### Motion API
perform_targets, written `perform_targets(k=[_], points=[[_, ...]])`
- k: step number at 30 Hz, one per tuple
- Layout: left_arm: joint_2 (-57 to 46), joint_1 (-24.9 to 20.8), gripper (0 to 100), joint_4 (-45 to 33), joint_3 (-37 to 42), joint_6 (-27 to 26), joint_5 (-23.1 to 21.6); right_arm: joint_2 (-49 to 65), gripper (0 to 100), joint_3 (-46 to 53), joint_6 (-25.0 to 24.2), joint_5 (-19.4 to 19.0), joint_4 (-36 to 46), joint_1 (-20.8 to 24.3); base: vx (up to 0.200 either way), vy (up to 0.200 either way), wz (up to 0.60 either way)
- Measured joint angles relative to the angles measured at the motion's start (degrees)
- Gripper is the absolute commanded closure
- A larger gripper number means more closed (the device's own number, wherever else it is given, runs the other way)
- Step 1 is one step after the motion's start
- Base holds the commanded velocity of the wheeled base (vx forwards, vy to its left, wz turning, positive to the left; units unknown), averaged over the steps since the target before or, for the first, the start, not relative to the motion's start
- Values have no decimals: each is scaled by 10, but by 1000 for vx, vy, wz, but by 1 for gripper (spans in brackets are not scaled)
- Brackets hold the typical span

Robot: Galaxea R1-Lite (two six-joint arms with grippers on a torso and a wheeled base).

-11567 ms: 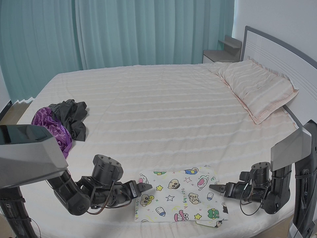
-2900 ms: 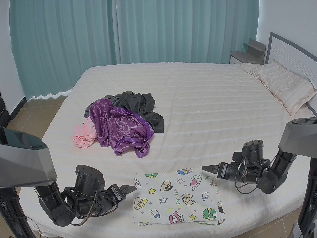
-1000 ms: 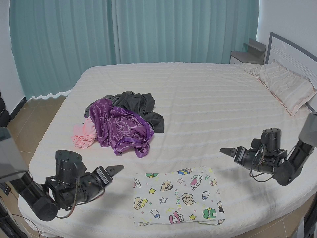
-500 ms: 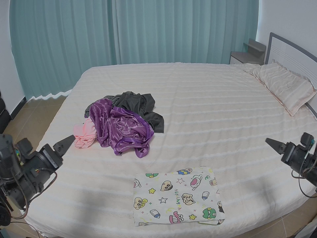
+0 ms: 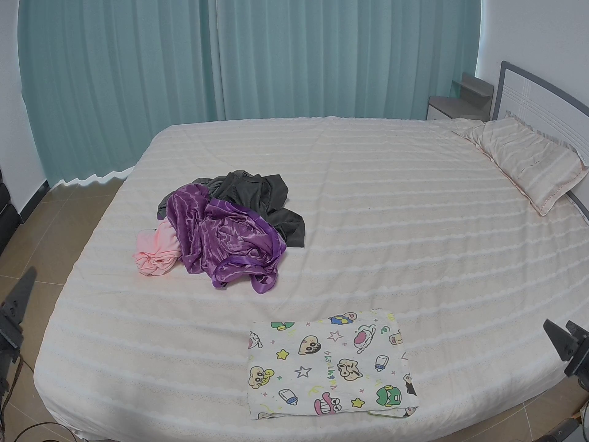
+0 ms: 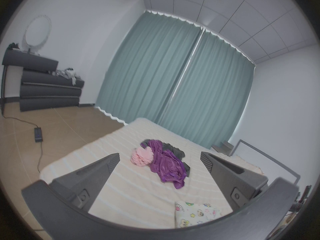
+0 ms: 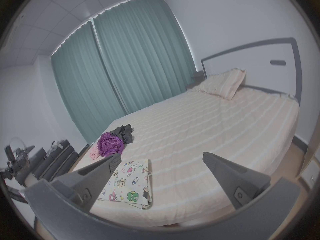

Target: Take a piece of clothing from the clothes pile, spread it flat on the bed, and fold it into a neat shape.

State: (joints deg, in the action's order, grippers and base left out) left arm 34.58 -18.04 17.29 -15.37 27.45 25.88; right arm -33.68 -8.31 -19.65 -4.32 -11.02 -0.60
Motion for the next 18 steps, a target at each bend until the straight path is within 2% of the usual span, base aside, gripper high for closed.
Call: perform_targets(k=[3, 9, 14, 18], points=[[-59, 25, 0, -39, 1, -32, 9, 59, 0, 1, 32, 2, 35, -3, 0, 0, 0], [-190, 106, 0, -133, 5, -136, 21, 170, 0, 8, 127, 5, 78, -9, 0, 0, 0], [-255, 148, 0, -162, 22, -203, 22, 232, 0, 25, 187, 9, 110, -12, 0, 0, 0], [-298, 166, 0, -166, 53, -249, 22, 266, 0, 48, 216, 35, 119, -12, 0, 0, 0]])
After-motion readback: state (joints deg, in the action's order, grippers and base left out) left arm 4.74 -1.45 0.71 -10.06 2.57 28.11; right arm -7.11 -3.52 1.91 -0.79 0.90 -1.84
